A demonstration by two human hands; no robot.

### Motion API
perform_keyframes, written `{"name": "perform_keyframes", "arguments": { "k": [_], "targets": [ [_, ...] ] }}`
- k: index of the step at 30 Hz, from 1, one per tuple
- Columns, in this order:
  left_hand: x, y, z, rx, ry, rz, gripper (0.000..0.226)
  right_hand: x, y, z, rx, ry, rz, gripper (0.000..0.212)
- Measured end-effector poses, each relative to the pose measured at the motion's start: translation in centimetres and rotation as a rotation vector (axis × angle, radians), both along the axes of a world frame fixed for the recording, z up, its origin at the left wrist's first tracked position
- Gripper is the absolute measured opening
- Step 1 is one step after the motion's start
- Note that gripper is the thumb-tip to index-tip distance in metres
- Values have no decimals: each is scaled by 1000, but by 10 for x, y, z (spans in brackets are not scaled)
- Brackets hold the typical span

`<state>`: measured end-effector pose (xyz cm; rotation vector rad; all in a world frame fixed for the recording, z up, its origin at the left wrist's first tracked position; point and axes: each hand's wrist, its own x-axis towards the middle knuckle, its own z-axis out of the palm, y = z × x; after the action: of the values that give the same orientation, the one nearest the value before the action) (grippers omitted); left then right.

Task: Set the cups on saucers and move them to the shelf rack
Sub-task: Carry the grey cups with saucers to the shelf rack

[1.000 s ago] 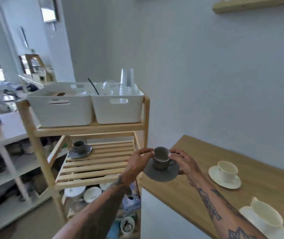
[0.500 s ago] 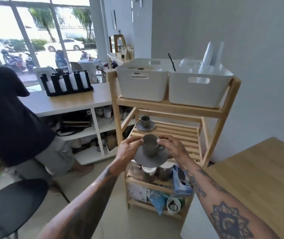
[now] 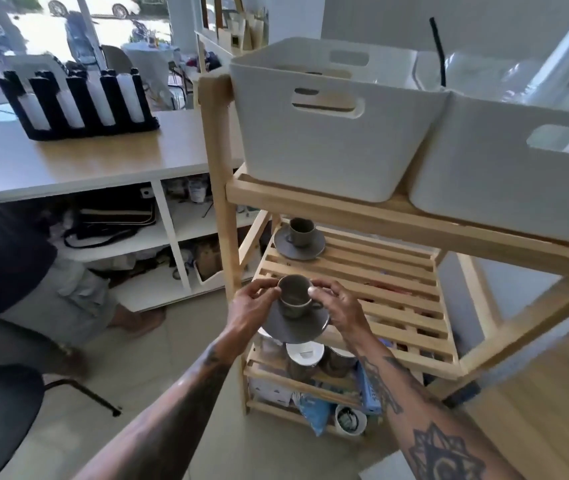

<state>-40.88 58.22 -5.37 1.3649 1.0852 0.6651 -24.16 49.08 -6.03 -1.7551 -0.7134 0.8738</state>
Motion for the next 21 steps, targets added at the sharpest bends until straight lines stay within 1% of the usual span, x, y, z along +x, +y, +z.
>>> {"name": "perform_keyframes", "arguments": {
  "k": [4, 8, 9, 14, 17, 19, 21],
  "targets": [
    [27, 42, -26, 28, -21, -45, 23, 15, 40, -27, -21, 54, -94, 16],
    [43, 67, -42, 16, -63, -22, 15, 26, 66, -41, -28, 50, -123, 33],
    [45, 70, -46, 16, -70, -29, 14, 28, 70, -44, -33, 45, -123, 34],
    [49, 78, -54, 16, -89, -65, 13, 30, 79, -56, -43, 20, -125, 25],
    [51, 80, -55, 13, -86, -62, 16, 29, 80, -55, -48, -48, -110, 22],
    [50, 78, -55, 19, -75, -53, 16, 29, 78, -54, -57, -68, -93, 25],
    [46, 74, -55, 19, -39, -48, 25, 27, 74, -51, -82, -74, -85, 35]
  ]
}}
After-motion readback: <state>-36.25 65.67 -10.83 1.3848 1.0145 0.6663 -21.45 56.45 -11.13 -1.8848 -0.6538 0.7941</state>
